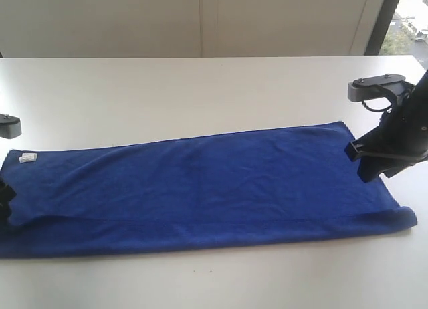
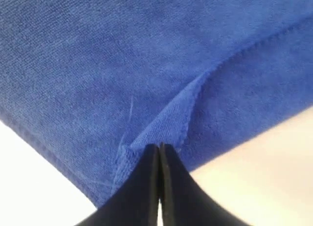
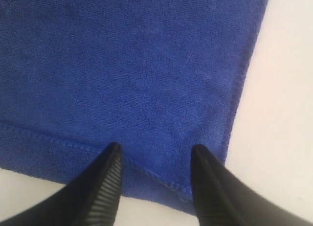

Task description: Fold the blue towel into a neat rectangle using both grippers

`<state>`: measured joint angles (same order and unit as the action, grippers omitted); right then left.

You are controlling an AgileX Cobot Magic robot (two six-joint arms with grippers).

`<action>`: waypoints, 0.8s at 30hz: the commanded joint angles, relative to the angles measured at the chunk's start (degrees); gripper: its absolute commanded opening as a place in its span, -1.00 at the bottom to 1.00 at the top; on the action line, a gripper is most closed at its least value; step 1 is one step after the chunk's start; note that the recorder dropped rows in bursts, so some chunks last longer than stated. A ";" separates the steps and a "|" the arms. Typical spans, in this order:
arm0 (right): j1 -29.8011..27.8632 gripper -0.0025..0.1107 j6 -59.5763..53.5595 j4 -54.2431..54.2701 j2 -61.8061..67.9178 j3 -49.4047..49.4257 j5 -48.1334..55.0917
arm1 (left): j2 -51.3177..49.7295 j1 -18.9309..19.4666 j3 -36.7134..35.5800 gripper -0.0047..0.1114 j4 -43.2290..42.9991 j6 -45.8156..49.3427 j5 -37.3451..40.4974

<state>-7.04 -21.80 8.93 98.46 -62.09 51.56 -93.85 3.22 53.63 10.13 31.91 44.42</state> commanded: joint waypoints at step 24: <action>-0.35 -0.21 -0.41 -6.07 -0.64 6.27 -2.15 | 3.65 0.02 -0.63 -0.92 0.91 1.37 23.17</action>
<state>-7.04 -25.87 7.38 98.35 -58.18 53.66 -90.77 3.22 53.63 10.48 33.09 64.44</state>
